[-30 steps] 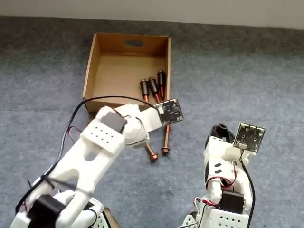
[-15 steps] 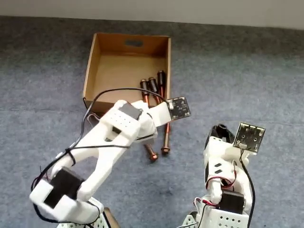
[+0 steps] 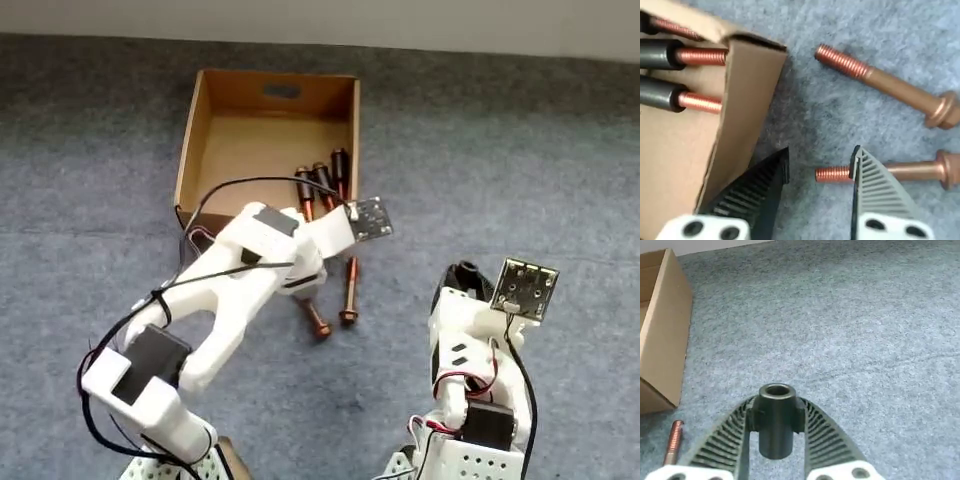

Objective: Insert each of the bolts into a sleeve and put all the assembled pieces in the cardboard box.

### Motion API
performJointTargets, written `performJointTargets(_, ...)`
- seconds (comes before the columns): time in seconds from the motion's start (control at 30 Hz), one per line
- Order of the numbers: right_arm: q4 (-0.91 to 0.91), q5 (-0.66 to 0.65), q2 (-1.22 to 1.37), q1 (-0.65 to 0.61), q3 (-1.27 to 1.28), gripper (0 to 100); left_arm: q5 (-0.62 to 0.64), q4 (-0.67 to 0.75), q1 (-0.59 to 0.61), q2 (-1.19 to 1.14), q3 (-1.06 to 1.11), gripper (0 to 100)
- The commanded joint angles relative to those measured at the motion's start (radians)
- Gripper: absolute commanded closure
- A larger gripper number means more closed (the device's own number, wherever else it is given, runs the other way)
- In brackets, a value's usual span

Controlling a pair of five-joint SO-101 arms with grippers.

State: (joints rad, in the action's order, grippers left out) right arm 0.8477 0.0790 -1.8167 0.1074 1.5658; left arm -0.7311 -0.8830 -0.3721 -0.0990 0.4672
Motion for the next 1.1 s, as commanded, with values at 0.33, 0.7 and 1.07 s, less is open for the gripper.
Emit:
performJointTargets(0.33, 0.005, 0.012, -0.012, 0.007, -0.01, 99.2, -0.061, 0.006, 0.012, 0.173, 0.176, 79)
performJointTargets(0.7, 0.005, 0.012, -0.012, 0.004, -0.007, 99.2, 0.084, -0.187, 0.048, 0.608, 0.277, 79)
performJointTargets(1.07, 0.005, 0.012, -0.012, 0.004, -0.007, 99.2, 0.549, -0.029, 0.048, 0.631, 0.476, 79)
